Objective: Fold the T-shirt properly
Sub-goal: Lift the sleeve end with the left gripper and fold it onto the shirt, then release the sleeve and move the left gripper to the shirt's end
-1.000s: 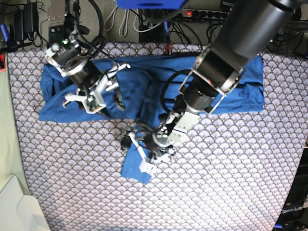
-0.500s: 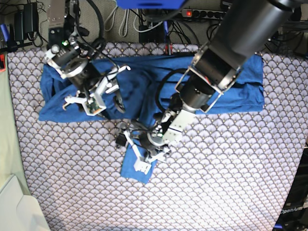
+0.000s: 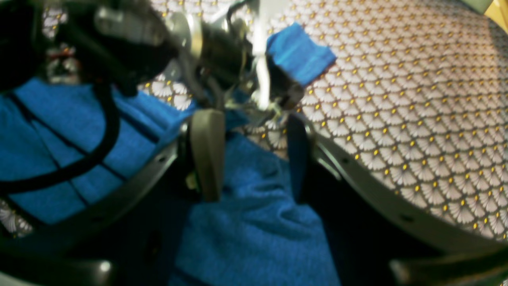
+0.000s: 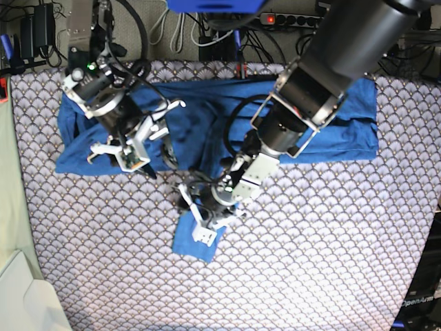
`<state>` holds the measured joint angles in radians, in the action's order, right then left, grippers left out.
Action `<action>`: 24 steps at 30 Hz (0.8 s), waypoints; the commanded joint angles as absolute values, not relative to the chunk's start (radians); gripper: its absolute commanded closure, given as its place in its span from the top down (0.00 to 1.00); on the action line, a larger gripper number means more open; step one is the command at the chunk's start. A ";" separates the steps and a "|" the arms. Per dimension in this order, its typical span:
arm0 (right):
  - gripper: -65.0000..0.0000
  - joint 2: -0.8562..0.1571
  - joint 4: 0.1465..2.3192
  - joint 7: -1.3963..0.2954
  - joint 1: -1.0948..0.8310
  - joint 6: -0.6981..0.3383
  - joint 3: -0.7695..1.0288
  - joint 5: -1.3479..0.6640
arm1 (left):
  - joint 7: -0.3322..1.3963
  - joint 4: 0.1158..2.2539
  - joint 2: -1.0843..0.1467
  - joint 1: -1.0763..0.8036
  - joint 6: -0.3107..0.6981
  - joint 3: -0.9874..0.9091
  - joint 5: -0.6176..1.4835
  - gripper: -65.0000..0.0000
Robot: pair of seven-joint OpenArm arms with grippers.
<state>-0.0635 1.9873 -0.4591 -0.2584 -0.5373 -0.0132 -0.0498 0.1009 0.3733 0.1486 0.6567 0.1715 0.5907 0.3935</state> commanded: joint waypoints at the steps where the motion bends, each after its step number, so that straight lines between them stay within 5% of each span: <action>1: 0.41 -0.065 2.009 -0.429 -0.251 -0.541 -0.010 -0.064 | 0.108 0.381 0.157 0.674 0.179 0.588 0.387 0.34; 4: 0.41 -0.062 2.011 -0.427 -0.249 -0.541 0.019 -0.064 | 0.107 0.381 0.157 0.674 0.179 0.587 0.394 0.23; 11: 0.41 -0.022 2.011 -0.427 -0.225 -0.544 0.079 -0.064 | 0.105 0.394 0.157 0.674 0.179 0.587 0.394 0.21; 15: 0.41 -0.025 2.011 -0.429 -0.223 -0.544 0.079 -0.064 | 0.105 0.397 0.157 0.677 0.177 0.584 0.398 0.00; 24: 0.41 -0.028 2.008 -0.429 -0.209 -0.542 0.082 -0.061 | 0.111 0.572 0.133 0.633 0.094 0.495 0.398 0.01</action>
